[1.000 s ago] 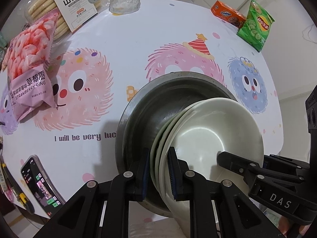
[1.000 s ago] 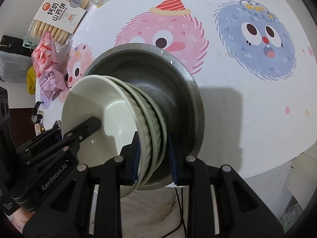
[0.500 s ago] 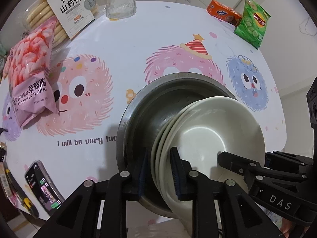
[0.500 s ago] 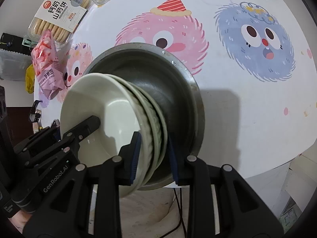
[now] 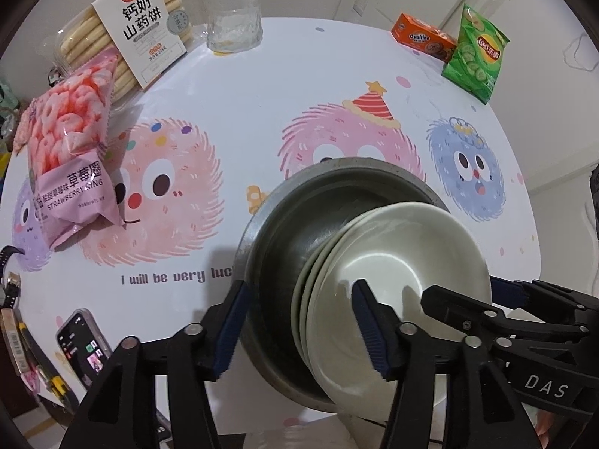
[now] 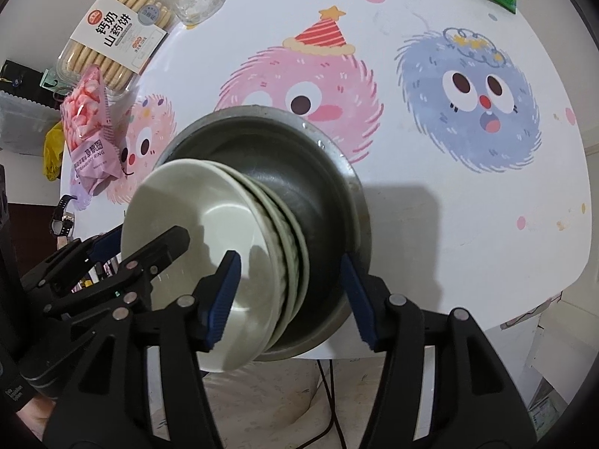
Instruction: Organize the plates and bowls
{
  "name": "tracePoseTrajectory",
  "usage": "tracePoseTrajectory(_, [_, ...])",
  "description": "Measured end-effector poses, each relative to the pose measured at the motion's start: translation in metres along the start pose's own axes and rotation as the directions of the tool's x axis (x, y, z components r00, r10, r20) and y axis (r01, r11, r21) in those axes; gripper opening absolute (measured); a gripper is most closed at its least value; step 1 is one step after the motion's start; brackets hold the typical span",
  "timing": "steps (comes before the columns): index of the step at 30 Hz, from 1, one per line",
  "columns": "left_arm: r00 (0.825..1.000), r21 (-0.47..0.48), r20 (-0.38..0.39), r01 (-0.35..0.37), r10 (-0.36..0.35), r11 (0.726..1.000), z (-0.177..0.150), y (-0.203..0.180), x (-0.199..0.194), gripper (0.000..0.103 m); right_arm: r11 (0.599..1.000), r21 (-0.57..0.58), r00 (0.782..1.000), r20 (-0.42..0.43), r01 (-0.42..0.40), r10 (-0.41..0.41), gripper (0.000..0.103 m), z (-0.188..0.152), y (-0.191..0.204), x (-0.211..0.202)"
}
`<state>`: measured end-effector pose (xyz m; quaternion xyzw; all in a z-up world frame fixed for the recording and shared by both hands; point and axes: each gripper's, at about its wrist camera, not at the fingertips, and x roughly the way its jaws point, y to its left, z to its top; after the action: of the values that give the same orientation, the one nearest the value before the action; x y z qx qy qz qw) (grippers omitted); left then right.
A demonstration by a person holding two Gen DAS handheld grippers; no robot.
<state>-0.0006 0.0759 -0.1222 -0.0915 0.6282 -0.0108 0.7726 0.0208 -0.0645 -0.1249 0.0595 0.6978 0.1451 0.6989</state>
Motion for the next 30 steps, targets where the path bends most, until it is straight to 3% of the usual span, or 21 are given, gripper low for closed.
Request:
tracePoseTrajectory(2, [1.0,-0.001,0.005,-0.001,0.001,1.0,0.0,0.001,-0.001,0.067,1.0,-0.001,1.0,0.007,0.001,-0.001,0.058,0.0,0.0,-0.003])
tracePoseTrajectory(11, [0.999,0.001,0.031,-0.016,0.016,1.0,0.001,0.001,-0.009,0.072,1.0,-0.009,0.999,0.032,0.012,-0.012,0.06,0.0,0.0,-0.013])
tracePoseTrajectory(20, [0.991,0.03,0.123,-0.063,0.058,0.998,-0.001,-0.003,-0.039,0.079,0.998,-0.049,0.995,0.093,0.043,-0.038,0.06,-0.007,0.008,-0.034])
tracePoseTrajectory(30, [0.979,0.071,0.189,-0.089,0.074,0.994,-0.019,-0.017,-0.076,0.082,0.98,-0.109,0.964,0.23,0.164,-0.135,0.061,-0.036,0.024,-0.074])
